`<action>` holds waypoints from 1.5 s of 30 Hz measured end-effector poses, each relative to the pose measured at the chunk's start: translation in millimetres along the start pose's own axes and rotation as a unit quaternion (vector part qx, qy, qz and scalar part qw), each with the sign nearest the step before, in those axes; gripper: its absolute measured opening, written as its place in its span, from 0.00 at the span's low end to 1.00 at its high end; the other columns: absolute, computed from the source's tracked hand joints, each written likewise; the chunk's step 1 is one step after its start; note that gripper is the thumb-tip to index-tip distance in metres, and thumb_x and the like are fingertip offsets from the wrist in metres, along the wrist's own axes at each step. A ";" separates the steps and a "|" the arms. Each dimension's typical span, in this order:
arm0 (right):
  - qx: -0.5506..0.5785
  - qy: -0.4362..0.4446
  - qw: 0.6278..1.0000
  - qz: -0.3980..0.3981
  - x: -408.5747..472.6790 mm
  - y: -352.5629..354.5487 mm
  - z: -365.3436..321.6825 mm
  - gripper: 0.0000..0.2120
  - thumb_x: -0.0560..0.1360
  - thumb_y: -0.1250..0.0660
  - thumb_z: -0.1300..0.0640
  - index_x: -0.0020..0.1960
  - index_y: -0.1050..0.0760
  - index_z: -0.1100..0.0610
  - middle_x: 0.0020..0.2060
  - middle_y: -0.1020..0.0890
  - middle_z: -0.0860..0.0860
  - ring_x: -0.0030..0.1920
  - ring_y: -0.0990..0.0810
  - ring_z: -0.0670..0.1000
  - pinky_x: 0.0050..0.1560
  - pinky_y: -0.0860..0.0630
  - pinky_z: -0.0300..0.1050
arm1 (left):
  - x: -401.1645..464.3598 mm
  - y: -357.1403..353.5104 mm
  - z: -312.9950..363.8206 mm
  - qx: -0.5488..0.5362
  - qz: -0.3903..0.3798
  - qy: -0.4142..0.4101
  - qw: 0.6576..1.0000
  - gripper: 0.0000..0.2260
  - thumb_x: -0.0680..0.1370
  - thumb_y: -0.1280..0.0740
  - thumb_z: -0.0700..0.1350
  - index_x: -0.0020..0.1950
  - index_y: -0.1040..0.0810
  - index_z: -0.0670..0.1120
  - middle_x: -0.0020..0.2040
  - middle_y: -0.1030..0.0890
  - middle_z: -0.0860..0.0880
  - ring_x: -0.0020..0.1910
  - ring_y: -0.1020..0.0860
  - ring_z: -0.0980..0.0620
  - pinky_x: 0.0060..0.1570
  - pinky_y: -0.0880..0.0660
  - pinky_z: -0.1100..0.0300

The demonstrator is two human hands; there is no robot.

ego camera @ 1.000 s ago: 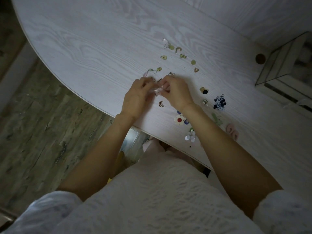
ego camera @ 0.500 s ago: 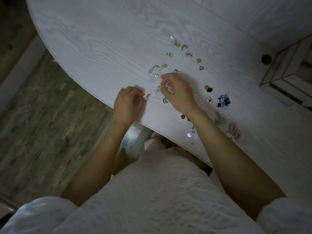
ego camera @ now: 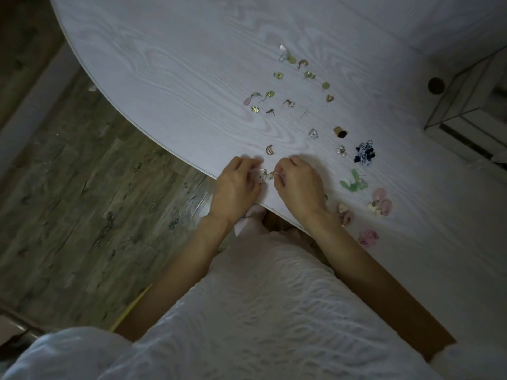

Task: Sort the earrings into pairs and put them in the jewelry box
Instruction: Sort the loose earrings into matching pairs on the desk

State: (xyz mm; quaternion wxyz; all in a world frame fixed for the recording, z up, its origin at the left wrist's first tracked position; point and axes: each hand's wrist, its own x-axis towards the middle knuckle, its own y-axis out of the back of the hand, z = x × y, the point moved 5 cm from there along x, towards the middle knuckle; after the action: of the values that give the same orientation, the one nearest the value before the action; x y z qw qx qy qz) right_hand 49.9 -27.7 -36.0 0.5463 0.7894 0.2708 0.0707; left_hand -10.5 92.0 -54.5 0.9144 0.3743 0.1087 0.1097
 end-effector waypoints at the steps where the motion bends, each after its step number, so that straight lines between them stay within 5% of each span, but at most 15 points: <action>1: -0.010 -0.001 1.000 -0.003 -0.9 -0.2 0.3 0.07 0.77 0.38 0.58 0.52 0.24 0.60 0.48 0.21 0.55 0.48 0.23 0.55 0.41 0.27 0.48 | -0.2 -4.1 2.7 0.007 -0.019 -0.003 1.000 0.19 0.69 0.30 0.38 0.60 0.24 0.43 0.53 0.23 0.43 0.49 0.23 0.47 0.48 0.31 0.66; 6: 0.008 -0.016 1.000 -0.014 -5.3 -1.4 0.2 0.13 0.77 0.38 0.58 0.61 0.27 0.57 0.55 0.22 0.54 0.55 0.24 0.54 0.49 0.26 0.48 | -1.0 -10.8 4.2 0.013 -0.019 -0.016 1.000 0.20 0.69 0.30 0.37 0.61 0.24 0.42 0.55 0.25 0.40 0.49 0.23 0.44 0.49 0.27 0.58; 12: 0.089 -0.030 0.995 -0.020 -9.1 -4.3 2.2 0.16 0.73 0.33 0.61 0.60 0.26 0.59 0.56 0.23 0.56 0.50 0.21 0.56 0.54 0.30 0.46 | -4.9 -12.9 3.7 0.036 -0.002 -0.027 0.999 0.15 0.71 0.30 0.39 0.58 0.23 0.42 0.51 0.25 0.41 0.47 0.24 0.43 0.49 0.27 0.57; 17: 0.092 -0.034 0.995 -0.005 -7.0 -1.3 3.7 0.13 0.71 0.33 0.66 0.55 0.24 0.61 0.54 0.23 0.57 0.51 0.23 0.57 0.52 0.27 0.49 | -7.0 -13.9 9.7 0.001 0.003 0.001 1.000 0.10 0.74 0.33 0.39 0.56 0.21 0.43 0.48 0.21 0.43 0.44 0.21 0.46 0.43 0.31 0.64; 22: 0.118 -0.040 0.992 0.009 -6.2 3.5 8.2 0.11 0.73 0.34 0.66 0.55 0.24 0.61 0.53 0.22 0.57 0.46 0.21 0.57 0.49 0.23 0.55 | -4.9 -7.6 9.4 -0.034 -0.003 0.010 0.999 0.10 0.76 0.33 0.41 0.57 0.22 0.46 0.47 0.19 0.46 0.44 0.21 0.50 0.46 0.23 0.55; 27: 0.108 -0.024 0.993 0.033 7.2 23.7 14.5 0.09 0.74 0.33 0.61 0.54 0.22 0.58 0.49 0.21 0.54 0.45 0.20 0.53 0.44 0.22 0.49 | 23.0 25.4 1.4 -0.026 0.012 0.003 1.000 0.12 0.74 0.35 0.39 0.56 0.21 0.48 0.48 0.19 0.49 0.40 0.22 0.54 0.43 0.24 0.61; 33: 0.065 0.037 0.994 -0.078 52.9 11.2 -6.8 0.12 0.73 0.32 0.62 0.57 0.23 0.55 0.54 0.24 0.53 0.50 0.22 0.54 0.44 0.22 0.49 | 89.3 53.7 -12.3 -0.054 0.015 0.015 0.998 0.13 0.72 0.38 0.44 0.55 0.21 0.49 0.49 0.18 0.52 0.42 0.23 0.56 0.45 0.27 0.65; 45: 0.055 -0.041 0.998 -0.010 89.2 30.6 30.8 0.08 0.74 0.35 0.63 0.53 0.23 0.60 0.52 0.23 0.55 0.48 0.22 0.55 0.48 0.23 0.51 | 207.0 8.5 39.3 0.090 -0.032 -0.135 0.986 0.15 0.75 0.37 0.41 0.61 0.24 0.45 0.58 0.23 0.43 0.56 0.27 0.42 0.52 0.33 0.59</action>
State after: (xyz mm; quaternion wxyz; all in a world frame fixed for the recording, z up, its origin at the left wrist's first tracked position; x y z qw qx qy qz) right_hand 148.4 -16.0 -37.0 0.5136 0.8175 0.2601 0.0180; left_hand 196.7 130.2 -45.3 0.8862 0.4629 0.0056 0.0180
